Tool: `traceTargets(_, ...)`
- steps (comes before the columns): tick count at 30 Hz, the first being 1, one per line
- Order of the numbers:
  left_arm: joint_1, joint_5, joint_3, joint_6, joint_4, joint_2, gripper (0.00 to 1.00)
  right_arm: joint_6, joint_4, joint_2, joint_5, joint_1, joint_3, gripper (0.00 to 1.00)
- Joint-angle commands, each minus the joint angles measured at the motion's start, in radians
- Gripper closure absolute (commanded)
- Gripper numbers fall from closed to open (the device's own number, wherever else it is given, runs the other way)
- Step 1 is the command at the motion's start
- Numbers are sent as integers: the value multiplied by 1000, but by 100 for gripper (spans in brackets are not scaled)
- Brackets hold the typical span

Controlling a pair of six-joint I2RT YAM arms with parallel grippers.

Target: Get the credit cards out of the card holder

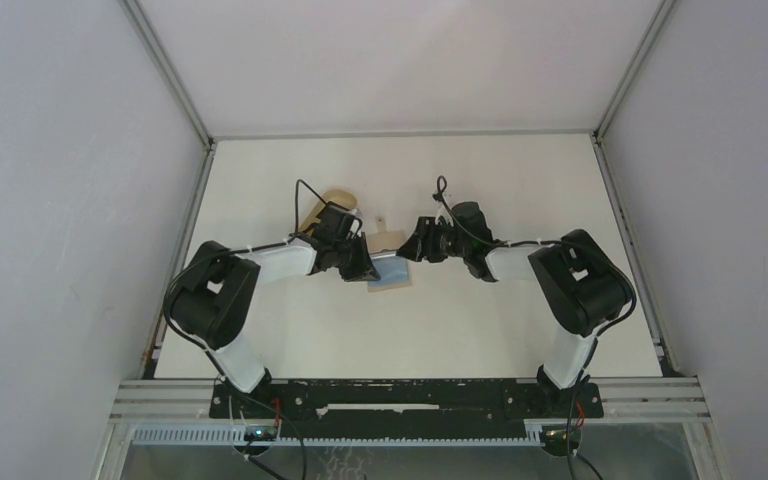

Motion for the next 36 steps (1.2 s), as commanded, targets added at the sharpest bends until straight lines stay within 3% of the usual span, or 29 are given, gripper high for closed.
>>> traceTargets(1, -9, -51, -13, 48, -38, 42, 100, -17, 39, 5, -2, 4, 43, 41)
traceTargets(18, -9, -48, -22, 53, -36, 55, 100, 36, 40, 80, -46, 14, 80, 42)
traceTargets(25, -9, -42, -26, 53, -28, 63, 100, 92, 114, 91, -88, 36, 63, 43)
traceTargets(36, -9, -40, -22, 74, -32, 69, 100, 153, 190, 175, -165, 31, 91, 64)
